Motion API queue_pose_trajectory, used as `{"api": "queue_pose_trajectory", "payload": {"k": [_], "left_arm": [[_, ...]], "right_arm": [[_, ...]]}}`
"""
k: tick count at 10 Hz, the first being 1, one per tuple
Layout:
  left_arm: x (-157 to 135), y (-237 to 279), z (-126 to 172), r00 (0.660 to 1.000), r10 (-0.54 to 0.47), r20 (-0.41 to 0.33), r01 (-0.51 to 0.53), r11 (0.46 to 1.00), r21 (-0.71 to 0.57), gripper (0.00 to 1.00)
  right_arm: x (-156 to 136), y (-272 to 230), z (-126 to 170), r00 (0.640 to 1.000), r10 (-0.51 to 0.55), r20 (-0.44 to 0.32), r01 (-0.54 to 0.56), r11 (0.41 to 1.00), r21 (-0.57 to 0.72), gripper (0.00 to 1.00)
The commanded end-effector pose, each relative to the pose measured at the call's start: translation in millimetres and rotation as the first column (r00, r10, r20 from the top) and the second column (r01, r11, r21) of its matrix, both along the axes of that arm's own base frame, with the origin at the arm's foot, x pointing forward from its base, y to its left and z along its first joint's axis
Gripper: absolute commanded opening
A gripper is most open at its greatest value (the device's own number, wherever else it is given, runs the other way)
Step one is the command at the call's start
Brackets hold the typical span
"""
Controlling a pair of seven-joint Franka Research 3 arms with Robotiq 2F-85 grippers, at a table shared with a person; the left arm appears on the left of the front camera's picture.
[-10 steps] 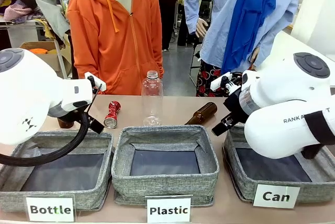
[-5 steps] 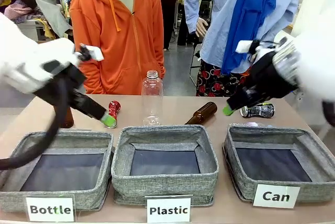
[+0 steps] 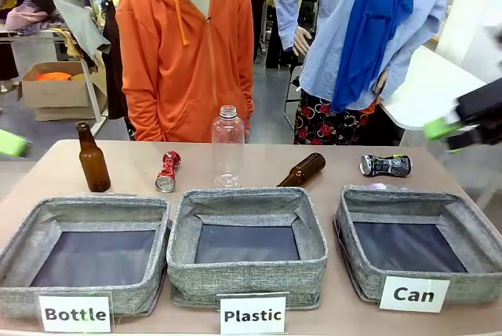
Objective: Sort the can waste into the basket.
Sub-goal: Pick up the can waste from the table and place it in the right Fabric basket.
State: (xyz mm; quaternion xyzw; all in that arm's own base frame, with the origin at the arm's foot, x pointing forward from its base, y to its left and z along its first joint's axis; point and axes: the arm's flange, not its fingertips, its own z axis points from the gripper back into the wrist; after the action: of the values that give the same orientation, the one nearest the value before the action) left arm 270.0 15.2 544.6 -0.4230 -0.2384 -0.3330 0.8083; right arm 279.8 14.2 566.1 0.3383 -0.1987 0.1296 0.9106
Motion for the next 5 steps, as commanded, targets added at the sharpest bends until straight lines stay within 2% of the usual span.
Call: {"api": "queue_pose_trajectory", "payload": {"k": [1,3,5], "left_arm": [[-20,48,-33,0.987,0.162,-0.024,-0.163,0.968,-0.189,1.0],[-39,92,-55,0.95,0.306,-0.067,-0.311,0.896,-0.316,1.0],[-48,114,-78,0.897,0.419,-0.143,-0.44,0.808,-0.392,1.0]], "right_arm": [[-19,-64,-30,0.991,-0.134,-0.01,0.134,0.981,0.139,1.0],[-30,-119,-51,0.967,-0.249,-0.059,0.255,0.929,0.268,1.0],[-33,-166,-78,0.93,-0.337,-0.149,0.369,0.852,0.372,1.0]]}}
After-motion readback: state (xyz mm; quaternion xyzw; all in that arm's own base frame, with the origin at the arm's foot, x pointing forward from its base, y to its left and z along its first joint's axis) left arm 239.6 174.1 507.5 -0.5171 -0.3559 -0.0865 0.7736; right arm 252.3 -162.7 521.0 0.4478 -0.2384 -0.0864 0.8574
